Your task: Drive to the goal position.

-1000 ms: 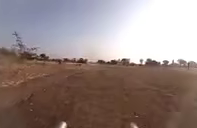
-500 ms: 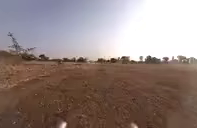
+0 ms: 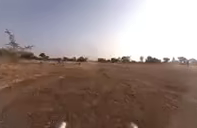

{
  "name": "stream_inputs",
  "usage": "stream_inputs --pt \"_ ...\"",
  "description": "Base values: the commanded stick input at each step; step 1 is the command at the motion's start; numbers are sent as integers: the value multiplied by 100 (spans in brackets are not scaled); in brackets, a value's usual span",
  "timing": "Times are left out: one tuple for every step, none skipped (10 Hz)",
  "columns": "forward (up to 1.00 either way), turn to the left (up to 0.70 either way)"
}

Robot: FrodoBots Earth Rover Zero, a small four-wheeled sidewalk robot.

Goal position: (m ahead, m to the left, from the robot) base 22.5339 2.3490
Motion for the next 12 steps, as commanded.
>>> stream_inputs --pt "70 0" --pt "70 0" --pt "70 0" --pt "70 0" --pt "70 0" --pt "70 0" --pt "70 0" --pt "70 0" --pt "70 0" --pt "70 0" --pt "70 0" --pt "70 0"
